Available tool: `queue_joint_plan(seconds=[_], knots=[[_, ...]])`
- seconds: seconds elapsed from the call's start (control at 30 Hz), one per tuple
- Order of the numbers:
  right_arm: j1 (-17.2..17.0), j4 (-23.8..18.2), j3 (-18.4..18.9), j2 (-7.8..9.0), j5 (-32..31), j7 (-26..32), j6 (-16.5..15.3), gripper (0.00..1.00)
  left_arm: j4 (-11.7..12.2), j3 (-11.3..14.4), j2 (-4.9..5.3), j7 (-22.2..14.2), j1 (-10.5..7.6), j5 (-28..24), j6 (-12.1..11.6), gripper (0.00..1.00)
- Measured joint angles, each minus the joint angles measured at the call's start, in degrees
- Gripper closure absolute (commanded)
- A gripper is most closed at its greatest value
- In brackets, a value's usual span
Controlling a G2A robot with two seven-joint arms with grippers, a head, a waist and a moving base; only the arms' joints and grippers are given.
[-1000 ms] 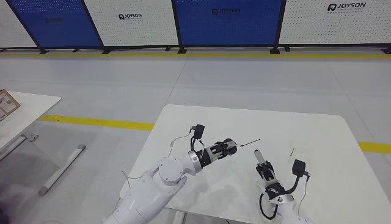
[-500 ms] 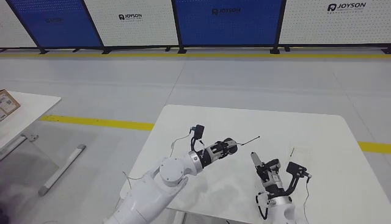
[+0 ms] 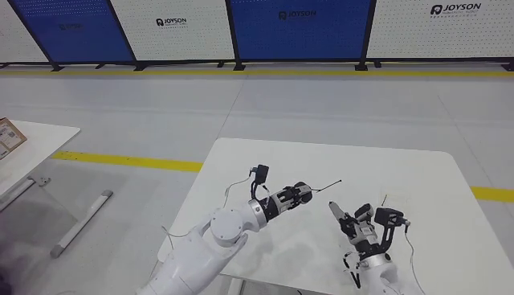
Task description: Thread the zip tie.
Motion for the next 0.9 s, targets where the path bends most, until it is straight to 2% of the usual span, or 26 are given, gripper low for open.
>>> queue_joint_plan(seconds=[0.1, 0.2, 0.43, 0.57, 0.7, 0.9], knots=[[0.00, -1.11, 1.63, 0.53, -3.16, 4.11, 1.05, 0.00, 0.22, 0.52, -0.16, 0.06, -0.34, -0.07, 0.21, 1.00], [0.30, -1.04, 2.12, 0.56, -2.84, 5.27, 2.21, 0.00, 0.26, 0.63, -0.21, 0.16, -0.43, -0.23, 0.23, 1.00], [0.29, -0.82, 1.98, 0.56, -3.09, 5.36, 2.25, 0.00, 0.25, 0.62, -0.21, 0.16, -0.41, -0.22, 0.22, 1.00], [1.67, 0.76, 0.86, 0.78, -7.41, 8.07, 1.05, 0.00, -0.21, 1.05, -0.29, 0.73, -0.11, 0.28, 0.35, 1.00], [2.21, 1.64, -0.20, 0.83, -12.35, 5.98, 1.52, 0.00, -0.44, 1.21, -0.40, 1.84, -0.11, 0.62, 0.78, 1.00], [2.20, 1.70, -0.20, 0.81, -12.32, 6.03, 1.76, 0.00, -0.46, 1.22, -0.41, 2.06, -0.12, 0.63, 0.83, 1.00]])
